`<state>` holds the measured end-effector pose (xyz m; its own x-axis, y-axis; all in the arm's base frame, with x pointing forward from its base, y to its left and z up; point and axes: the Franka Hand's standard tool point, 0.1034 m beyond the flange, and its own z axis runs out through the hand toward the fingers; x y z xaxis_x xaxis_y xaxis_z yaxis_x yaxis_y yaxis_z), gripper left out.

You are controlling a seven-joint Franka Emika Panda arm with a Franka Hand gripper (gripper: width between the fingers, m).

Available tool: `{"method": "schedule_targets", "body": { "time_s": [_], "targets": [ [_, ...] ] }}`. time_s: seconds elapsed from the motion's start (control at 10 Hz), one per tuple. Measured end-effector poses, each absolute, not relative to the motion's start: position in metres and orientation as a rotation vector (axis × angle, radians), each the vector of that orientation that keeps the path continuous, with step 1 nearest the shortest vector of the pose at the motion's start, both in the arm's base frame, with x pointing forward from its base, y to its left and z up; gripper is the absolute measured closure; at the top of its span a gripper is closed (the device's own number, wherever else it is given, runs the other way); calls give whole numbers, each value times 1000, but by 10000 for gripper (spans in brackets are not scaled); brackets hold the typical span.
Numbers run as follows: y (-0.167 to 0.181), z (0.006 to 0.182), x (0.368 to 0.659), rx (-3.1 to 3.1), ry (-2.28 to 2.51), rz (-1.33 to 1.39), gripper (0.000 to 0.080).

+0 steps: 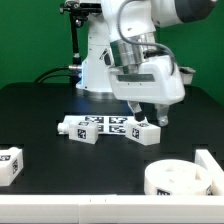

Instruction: Assemble stool

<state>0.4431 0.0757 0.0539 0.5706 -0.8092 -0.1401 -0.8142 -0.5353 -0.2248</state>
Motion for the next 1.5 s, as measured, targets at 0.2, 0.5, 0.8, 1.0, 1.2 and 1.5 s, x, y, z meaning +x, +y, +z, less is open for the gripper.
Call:
{"method": "schedule_targets", "body": {
  "time_s": [0.2, 0.5, 0.8, 1.0, 1.2, 1.5],
  "targets": [
    [75, 52, 441, -2608, 1228, 9, 150],
    [75, 50, 440, -2754, 886, -8, 150],
    [83, 47, 439, -2956, 124, 2, 150],
    [74, 45, 436, -2976, -31, -53, 150],
    [73, 44, 436, -2975, -195, -57, 150],
    [86, 48, 439, -2977, -426, 20, 150]
  ]
}}
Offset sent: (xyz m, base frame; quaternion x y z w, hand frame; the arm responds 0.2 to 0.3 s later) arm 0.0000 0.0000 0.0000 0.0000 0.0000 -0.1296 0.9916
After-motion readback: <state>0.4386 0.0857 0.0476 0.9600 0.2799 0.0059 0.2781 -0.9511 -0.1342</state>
